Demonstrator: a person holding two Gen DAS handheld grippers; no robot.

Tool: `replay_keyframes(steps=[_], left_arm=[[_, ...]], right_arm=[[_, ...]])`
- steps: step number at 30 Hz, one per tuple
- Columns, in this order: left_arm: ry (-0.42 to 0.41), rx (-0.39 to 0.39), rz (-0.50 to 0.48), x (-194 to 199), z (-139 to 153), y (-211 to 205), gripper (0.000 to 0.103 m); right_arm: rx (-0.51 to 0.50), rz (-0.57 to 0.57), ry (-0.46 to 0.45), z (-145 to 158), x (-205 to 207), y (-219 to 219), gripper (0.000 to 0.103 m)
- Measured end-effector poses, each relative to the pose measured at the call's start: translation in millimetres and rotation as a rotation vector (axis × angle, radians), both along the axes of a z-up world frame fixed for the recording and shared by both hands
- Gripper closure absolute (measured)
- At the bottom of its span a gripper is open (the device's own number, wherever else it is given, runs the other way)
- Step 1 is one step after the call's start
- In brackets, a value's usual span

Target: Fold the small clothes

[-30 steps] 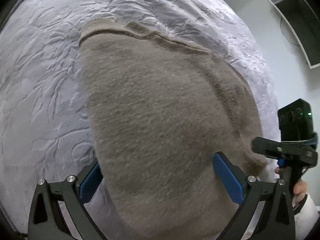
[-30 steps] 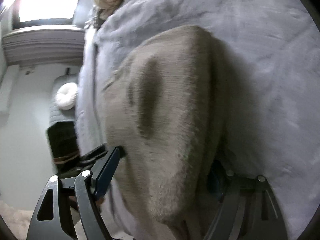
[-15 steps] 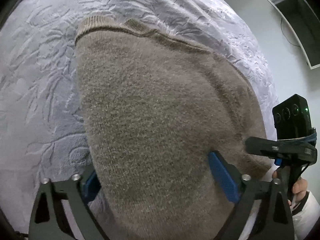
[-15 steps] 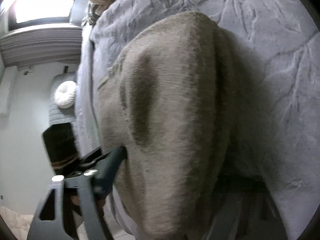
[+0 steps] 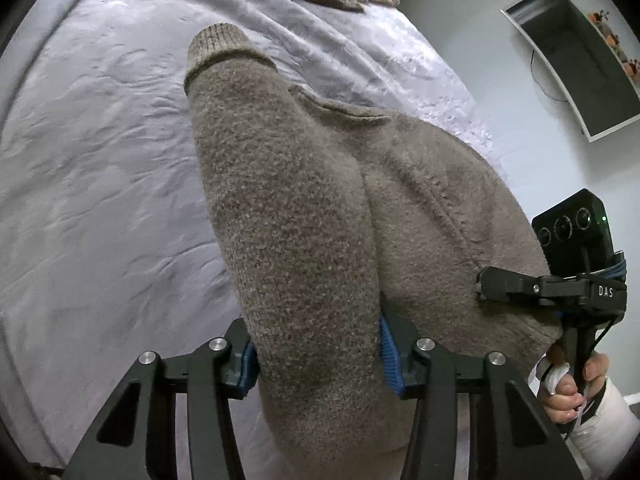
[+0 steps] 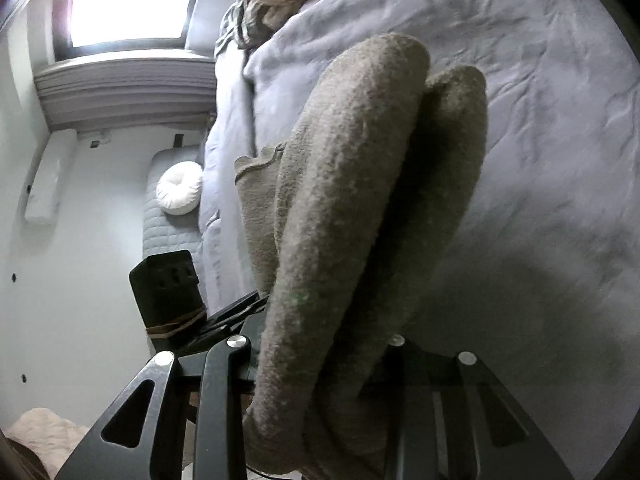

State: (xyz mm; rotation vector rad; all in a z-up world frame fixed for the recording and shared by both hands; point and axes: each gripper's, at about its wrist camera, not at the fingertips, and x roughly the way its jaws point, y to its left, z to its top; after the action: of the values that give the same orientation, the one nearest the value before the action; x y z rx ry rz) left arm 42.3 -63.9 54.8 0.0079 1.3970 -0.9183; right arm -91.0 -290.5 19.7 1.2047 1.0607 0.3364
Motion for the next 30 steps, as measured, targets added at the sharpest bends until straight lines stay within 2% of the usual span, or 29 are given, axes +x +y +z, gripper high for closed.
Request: replay_keyframes(steps=[5, 8, 13, 16, 20, 23, 26, 28, 30], left_arm=[[-0.006, 0.006, 0.017, -5, 20, 44, 0.053], [-0.013, 0.036, 0.022, -13, 27, 78, 0.053], [0.013, 0.109, 0.036, -27, 20, 132, 0.053], [0.052, 0.151, 0.064, -34, 5, 160, 0.053], [0.073, 0.251, 0.098, -46, -22, 183, 0.053], [0.061, 0.218, 0.129, -48, -14, 201, 0.052], [0.009, 0.216, 0.158, -43, -1, 215, 0.053], [-0.046, 0.223, 0.202, -37, 9, 220, 0.053], [-0.071, 0.246, 0.238, -30, 11, 223, 0.052]], right_arm=[[0.061, 0.015, -0.004, 6, -6, 37, 0.069], [0.109, 0.029, 0.010, 2, -12, 70, 0.069], [0.178, 0.073, 0.065, -21, -20, 128, 0.069], [0.172, 0.107, 0.114, -38, -23, 155, 0.069], [0.024, 0.173, 0.207, -48, -24, 172, 0.063], [-0.136, 0.217, 0.213, -31, -20, 167, 0.048], [-0.242, 0.183, 0.220, -16, -30, 151, 0.048], [-0.266, 0.143, 0.222, -8, -34, 138, 0.052], [-0.320, 0.126, 0.245, -4, -37, 132, 0.079]])
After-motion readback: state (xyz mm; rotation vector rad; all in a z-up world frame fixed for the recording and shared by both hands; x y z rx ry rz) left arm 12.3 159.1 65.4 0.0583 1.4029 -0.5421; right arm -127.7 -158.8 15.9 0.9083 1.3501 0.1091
